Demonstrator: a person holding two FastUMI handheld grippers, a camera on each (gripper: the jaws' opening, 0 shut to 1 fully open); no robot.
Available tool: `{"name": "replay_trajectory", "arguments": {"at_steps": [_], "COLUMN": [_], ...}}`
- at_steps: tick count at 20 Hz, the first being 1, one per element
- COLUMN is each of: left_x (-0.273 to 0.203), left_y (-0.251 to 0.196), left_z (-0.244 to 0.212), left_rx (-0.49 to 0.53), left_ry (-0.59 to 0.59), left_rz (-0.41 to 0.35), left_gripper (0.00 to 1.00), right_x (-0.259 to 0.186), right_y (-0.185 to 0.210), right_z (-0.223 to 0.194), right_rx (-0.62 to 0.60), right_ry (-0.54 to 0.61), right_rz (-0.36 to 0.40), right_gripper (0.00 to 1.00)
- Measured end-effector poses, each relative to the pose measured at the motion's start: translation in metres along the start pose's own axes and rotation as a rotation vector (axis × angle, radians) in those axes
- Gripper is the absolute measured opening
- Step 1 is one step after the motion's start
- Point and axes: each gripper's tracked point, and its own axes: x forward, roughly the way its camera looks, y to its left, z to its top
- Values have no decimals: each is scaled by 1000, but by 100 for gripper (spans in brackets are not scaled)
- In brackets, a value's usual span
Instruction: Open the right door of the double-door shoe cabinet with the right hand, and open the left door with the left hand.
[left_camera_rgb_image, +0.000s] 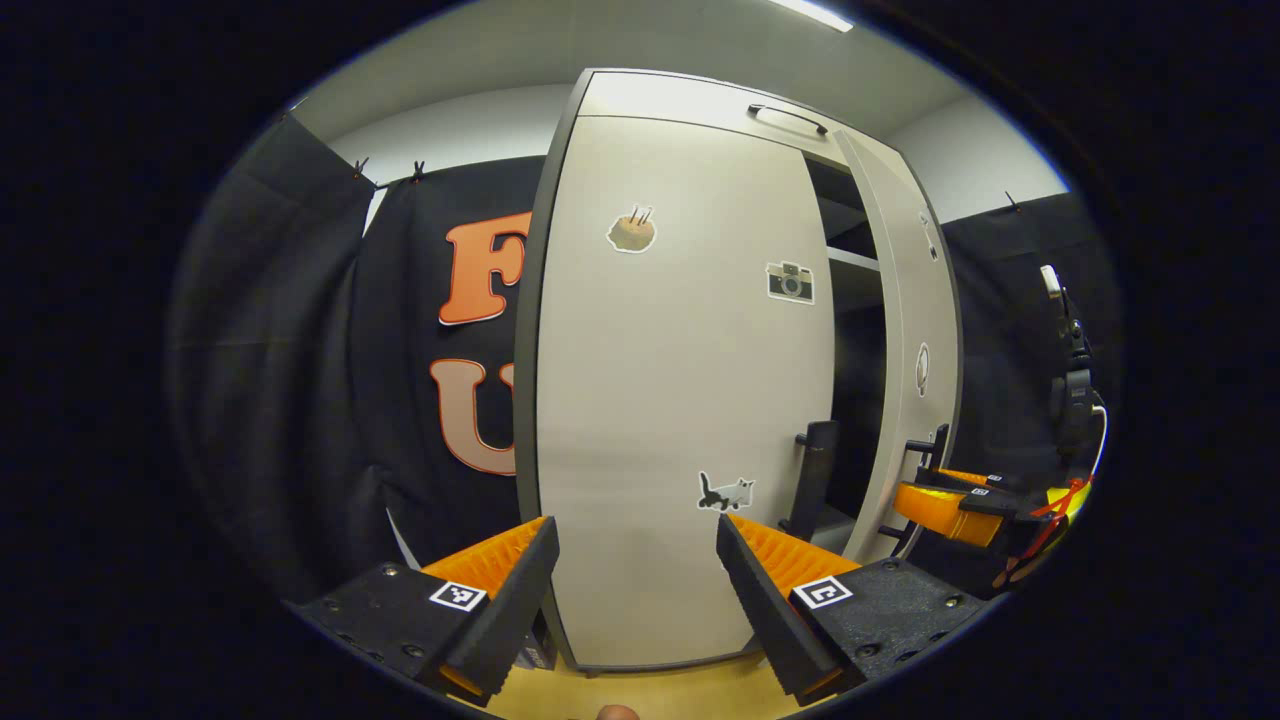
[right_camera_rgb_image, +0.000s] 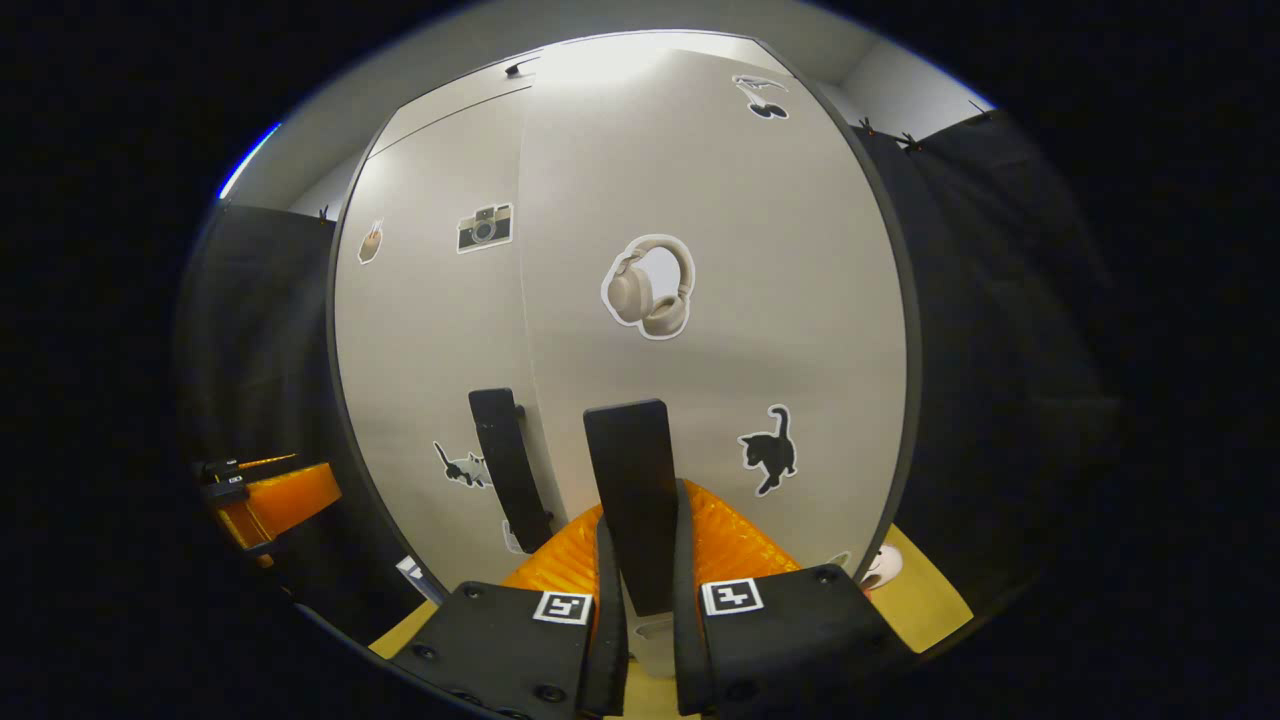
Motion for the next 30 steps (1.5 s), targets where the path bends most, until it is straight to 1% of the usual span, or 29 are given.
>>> {"name": "replay_trajectory", "arguments": {"at_steps": [2,3,4,5,6,7,8,9,10,11,12,14,17,21,23,24,26,29,30], "left_x": [-8,-12,-15,-16,-18,-19,-19,-18,-17,-17,-18,-16,-12,5,18,24,38,60,66], "left_y": [-3,-5,-10,-14,-18,-21,-21,-23,-26,-27,-29,-34,-54,-89,-104,-111,-118,-127,-128], "left_z": [8,12,14,14,11,8,4,3,1,-1,0,4,6,7,5,2,-1,1,-3], "left_rx": [35,57,72,85,94,95,86,72,58,48,43,44,37,37,37,31,22,28,31], "left_ry": [-30,-44,-52,-51,-42,-29,-17,-15,-10,-2,-4,-10,-10,-28,-34,-29,-25,-55,-46], "left_rz": [-16,-25,-38,-52,-62,-70,-65,-62,-62,-54,-49,-38,-36,-28,-21,-21,-12,12,15], "left_gripper": [96,96,96,96,96,95,96,96,96,96,96,96,96,96,96,96,96,96,96], "right_x": [-9,-14,-18,-21,-25,-33,-20,-19,-12,-25,-29,-38,-56,-75,-82,-88,-98,-112,-116], "right_y": [-9,-14,-19,-23,-27,-29,-34,-39,-43,-41,-45,-59,-95,-163,-196,-207,-220,-252,-259], "right_z": [-1,-1,-1,-2,-5,-7,-7,-3,-2,-3,-4,-4,-5,-20,-23,-20,-16,-13,-13], "right_rx": [-31,-26,-18,-17,-18,-14,38,55,65,68,68,76,68,58,79,98,136,142,148], "right_ry": [4,0,-5,-6,1,14,-18,-16,-7,0,2,4,6,27,35,19,-3,-32,-41], "right_rz": [-63,-93,-125,-155,-176,-175,-182,-181,-186,-188,-186,-199,-232,-325,-366,-372,-358,-378,-381], "right_gripper": [27,27,31,31,26,26,25,10,9,9,9,9,8,8,8,8,7,8,9]}}
